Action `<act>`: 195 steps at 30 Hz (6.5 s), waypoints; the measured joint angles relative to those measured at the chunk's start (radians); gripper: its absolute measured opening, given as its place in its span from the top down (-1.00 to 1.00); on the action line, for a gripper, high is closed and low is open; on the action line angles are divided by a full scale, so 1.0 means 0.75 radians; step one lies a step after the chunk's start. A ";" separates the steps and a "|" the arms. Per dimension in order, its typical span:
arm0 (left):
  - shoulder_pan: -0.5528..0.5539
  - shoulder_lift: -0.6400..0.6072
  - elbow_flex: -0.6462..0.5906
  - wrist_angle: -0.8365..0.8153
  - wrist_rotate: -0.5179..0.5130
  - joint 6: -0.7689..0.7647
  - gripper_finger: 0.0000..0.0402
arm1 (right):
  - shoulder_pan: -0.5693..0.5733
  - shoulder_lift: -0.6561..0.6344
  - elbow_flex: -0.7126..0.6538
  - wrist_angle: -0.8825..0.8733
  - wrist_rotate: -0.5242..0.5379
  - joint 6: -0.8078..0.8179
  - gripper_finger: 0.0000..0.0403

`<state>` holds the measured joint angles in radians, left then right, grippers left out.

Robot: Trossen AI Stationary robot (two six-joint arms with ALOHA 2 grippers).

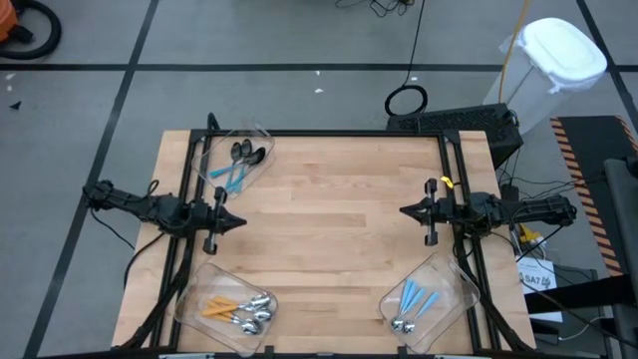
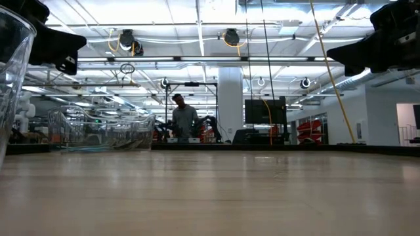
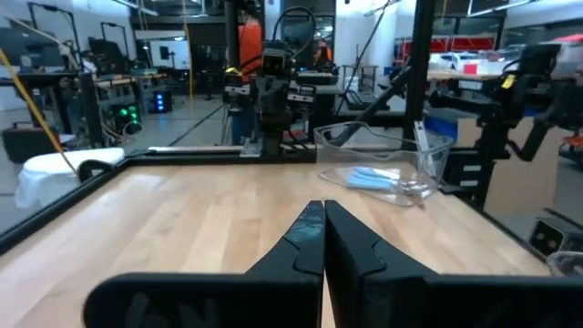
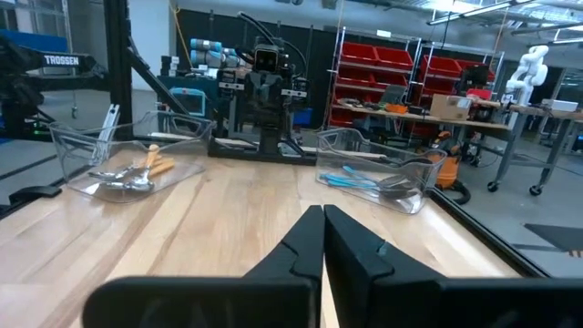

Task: Sort silverware by color (type)
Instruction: Return to Home Position

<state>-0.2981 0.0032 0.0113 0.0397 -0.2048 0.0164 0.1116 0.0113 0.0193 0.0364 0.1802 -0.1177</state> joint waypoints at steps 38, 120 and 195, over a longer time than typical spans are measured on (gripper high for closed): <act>0.224 0.012 0.015 -0.056 0.094 0.144 1.00 | 0.001 0.000 0.000 0.003 0.002 0.001 0.96; 0.309 0.011 0.018 -0.051 0.099 0.112 1.00 | -0.002 0.077 0.001 -0.008 -0.140 -0.019 0.99; 0.308 0.011 0.019 -0.052 0.099 0.112 1.00 | -0.138 -0.005 0.029 -0.004 -0.173 -0.069 0.94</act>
<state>-0.0668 0.0117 0.0254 0.0006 -0.1307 0.1001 0.0078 0.0074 0.0410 0.0334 0.0502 -0.1692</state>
